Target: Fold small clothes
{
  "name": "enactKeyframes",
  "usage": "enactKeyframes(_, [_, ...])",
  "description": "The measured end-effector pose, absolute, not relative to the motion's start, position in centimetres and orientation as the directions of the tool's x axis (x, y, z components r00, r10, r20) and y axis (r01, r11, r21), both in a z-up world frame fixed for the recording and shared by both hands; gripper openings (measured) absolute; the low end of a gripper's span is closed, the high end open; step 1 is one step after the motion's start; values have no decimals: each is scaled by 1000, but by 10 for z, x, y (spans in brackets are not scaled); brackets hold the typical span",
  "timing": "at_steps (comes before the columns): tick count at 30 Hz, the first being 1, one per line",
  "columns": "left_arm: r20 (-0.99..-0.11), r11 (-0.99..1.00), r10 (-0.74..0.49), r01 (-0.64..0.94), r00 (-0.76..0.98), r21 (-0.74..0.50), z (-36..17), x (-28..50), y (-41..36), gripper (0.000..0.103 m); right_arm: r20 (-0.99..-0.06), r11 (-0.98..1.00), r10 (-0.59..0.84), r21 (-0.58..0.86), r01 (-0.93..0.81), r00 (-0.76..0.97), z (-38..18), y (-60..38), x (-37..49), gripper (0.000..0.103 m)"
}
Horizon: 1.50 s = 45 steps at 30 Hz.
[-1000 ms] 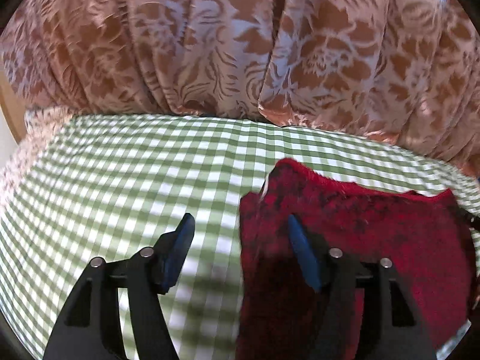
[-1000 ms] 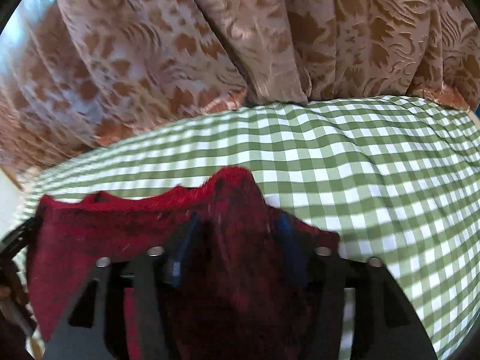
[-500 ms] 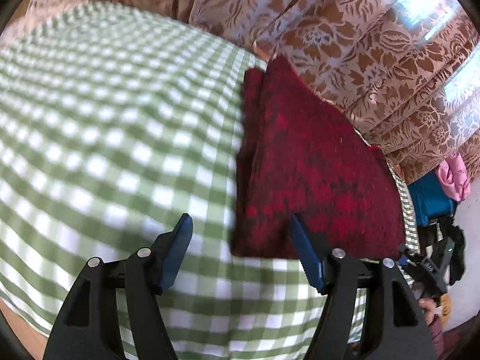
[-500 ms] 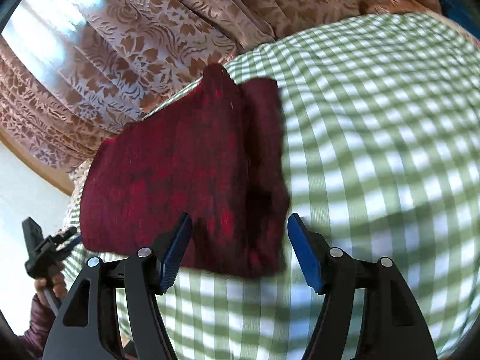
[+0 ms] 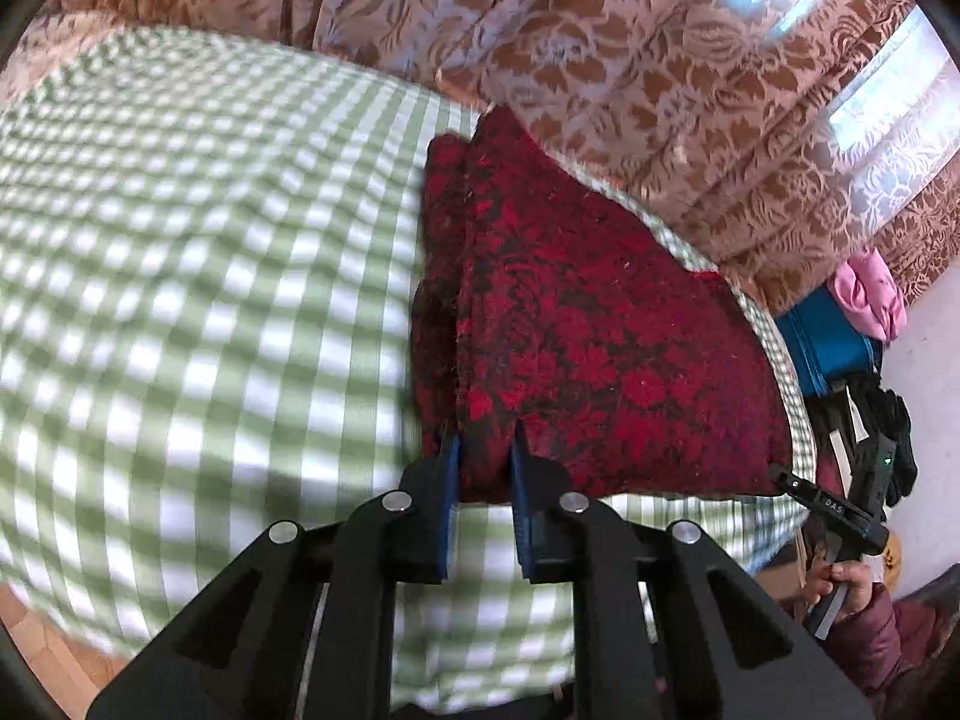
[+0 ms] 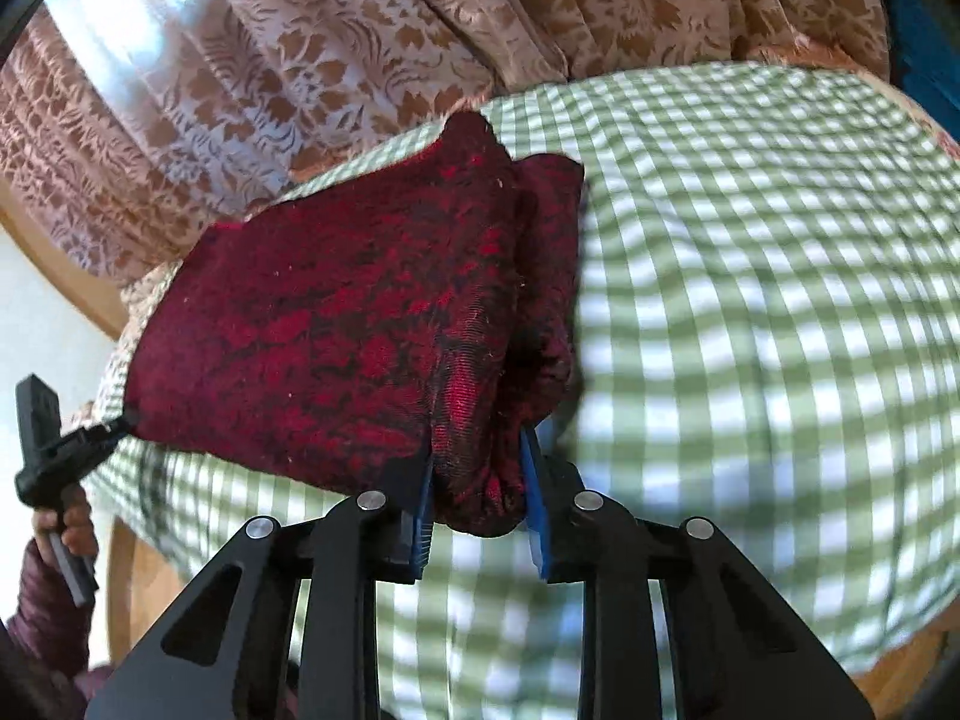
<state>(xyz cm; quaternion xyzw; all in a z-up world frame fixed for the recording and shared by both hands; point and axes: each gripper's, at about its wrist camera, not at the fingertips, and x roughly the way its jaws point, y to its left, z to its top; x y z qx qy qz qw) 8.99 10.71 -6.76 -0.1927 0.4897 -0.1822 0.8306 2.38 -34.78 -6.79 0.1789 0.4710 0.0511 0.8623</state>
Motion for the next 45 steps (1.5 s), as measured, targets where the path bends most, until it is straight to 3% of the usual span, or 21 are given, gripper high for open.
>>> enactKeyframes(4, [-771,875,-468,102,432,-474,-77,67,107,17,-820,922,277,374,102,501,-78,-346,-11,24])
enactKeyframes(6, [-774,893,-431,96,463,-440,-72,64,109,27,-832,930,271,355,91,484,-80,-344,-18,24])
enactKeyframes(8, [-759,902,-403,80,512,-424,-62,65,114,53,-833,928,279,361,87,478,-77,-345,-17,29])
enactKeyframes(9, [-747,902,-395,72,535,-425,-58,67,116,57,-831,926,278,365,94,481,-73,-346,-13,32])
enactKeyframes(11, [-725,900,-389,66,568,-431,-48,74,121,57,-806,929,253,356,98,535,-58,-350,-8,54])
enactKeyframes(13, [-719,905,-374,60,586,-422,-43,82,122,57,-780,936,215,337,104,588,-45,-353,2,61])
enactKeyframes(22, [-727,917,-369,103,579,-385,-41,116,93,53,-735,920,167,356,164,658,-47,-365,102,61])
enactKeyframes(24, [-741,924,-358,105,568,-367,-43,120,86,47,-758,928,144,327,180,636,-53,-362,119,50])
enactKeyframes(25, [-744,926,-358,110,564,-362,-42,122,84,44,-766,936,118,298,186,631,-53,-360,122,31])
enactKeyframes(26, [-745,929,-352,112,568,-353,-42,122,81,43,-758,935,123,304,181,641,-49,-361,122,22])
enactKeyframes(27, [-748,935,-339,112,571,-337,-41,123,80,43,-744,930,129,320,181,655,-46,-363,120,20])
enactKeyframes(31, [-787,952,-295,96,542,-291,-50,132,76,45,-773,940,55,253,228,632,-60,-368,123,19])
enactKeyframes(34, [-765,947,-303,92,568,-308,-38,137,80,45,-787,955,-1,183,235,617,-74,-360,129,21])
enactKeyframes(39, [-749,940,-307,63,586,-336,-26,159,85,45,-759,948,-14,197,251,651,-84,-359,127,26])
enactKeyframes(45, [-768,974,-199,36,609,-224,-22,190,59,44,-742,949,-16,200,245,670,-86,-359,124,27])
